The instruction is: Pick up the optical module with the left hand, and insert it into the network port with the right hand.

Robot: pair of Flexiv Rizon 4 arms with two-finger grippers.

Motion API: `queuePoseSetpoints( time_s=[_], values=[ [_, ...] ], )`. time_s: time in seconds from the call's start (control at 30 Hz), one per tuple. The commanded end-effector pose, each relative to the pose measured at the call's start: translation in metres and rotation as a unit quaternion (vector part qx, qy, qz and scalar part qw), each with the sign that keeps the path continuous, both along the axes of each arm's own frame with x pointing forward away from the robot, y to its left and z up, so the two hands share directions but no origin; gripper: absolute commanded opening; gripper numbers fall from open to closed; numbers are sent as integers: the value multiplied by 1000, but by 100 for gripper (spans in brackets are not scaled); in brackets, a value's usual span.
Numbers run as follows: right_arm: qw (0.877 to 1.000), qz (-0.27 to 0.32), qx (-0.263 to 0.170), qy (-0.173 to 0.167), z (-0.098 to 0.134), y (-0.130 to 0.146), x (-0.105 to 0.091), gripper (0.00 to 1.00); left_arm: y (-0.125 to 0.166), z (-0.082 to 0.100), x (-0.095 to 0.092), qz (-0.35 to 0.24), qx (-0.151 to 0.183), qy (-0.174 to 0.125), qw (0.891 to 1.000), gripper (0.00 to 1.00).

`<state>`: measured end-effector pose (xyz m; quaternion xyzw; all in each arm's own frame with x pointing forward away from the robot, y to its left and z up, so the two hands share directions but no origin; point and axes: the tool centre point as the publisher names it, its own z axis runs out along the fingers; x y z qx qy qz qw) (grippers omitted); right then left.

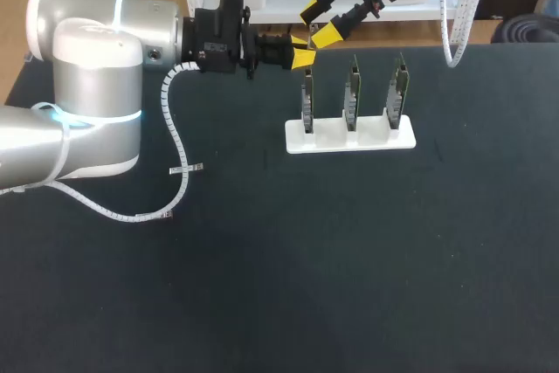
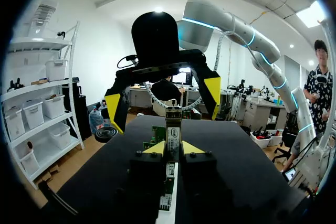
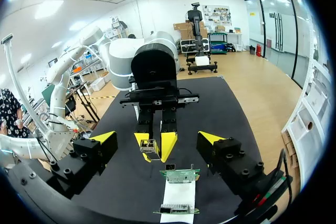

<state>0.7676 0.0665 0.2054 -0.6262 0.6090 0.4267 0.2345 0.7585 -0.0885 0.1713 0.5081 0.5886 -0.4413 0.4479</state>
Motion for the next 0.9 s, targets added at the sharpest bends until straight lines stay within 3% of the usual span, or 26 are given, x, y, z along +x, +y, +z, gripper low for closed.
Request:
queuePoseSetpoints(
  time_s=[0.03, 0.2, 0.23, 0.27, 0.3, 0.9],
  values=[
    [1000, 1, -1, 1, 0, 3, 2, 100, 0, 0, -1, 3, 0, -1, 1000, 0],
    [1000, -1, 0, 2, 0, 4, 2, 100, 0, 0, -1, 3, 0, -1, 1000, 0],
    [1000, -3, 2, 2, 0, 4, 2, 92, 0, 0, -1, 3, 0, -1, 1000, 0],
    [1000, -8, 2, 3, -1, 4, 2, 24, 0, 0, -1, 3, 0, -1, 1000, 0],
    [1000, -10, 1, 4, -1, 4, 2, 0, 0, 0, -1, 3, 0, -1, 1000, 0],
    [1000, -13, -3, 4, -1, 0, 3, 0, 0, 0, -1, 3, 0, -1, 1000, 0]
  ],
)
